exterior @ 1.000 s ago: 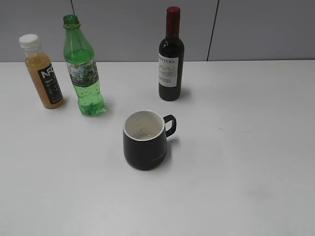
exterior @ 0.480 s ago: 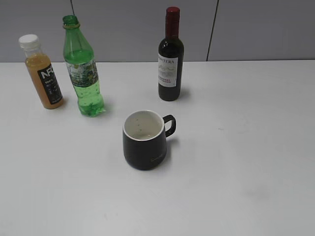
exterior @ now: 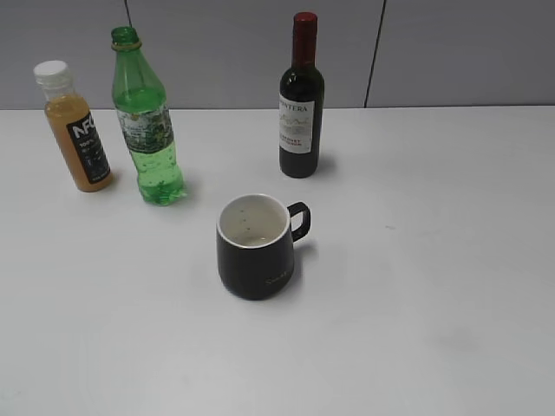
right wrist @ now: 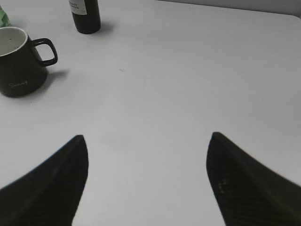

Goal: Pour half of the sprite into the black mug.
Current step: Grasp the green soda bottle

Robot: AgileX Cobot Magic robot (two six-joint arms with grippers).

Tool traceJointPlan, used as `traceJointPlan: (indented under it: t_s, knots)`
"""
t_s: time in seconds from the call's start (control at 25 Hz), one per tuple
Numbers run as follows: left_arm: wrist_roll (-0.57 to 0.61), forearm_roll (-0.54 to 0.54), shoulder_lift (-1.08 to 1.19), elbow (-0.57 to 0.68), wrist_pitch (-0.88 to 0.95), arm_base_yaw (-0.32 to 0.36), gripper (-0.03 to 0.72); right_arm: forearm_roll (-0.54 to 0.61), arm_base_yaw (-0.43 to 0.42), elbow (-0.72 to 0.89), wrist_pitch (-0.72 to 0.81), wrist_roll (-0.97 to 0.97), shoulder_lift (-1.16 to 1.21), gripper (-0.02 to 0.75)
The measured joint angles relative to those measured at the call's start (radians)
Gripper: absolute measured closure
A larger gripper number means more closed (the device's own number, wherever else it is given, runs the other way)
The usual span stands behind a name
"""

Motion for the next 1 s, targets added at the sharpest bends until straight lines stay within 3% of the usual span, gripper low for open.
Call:
traceJointPlan:
  t_s: [0.24,1.0]
  knots:
    - [0.046,-0.007,0.024,-0.014,-0.111,0.0,0.097,0.0,0.0,0.0,0.0,0.0,0.0,0.145]
    - [0.051,-0.007,0.518,-0.017,-0.865,0.0,0.097,0.0,0.0,0.0,0.001,0.001,0.0,0.146]
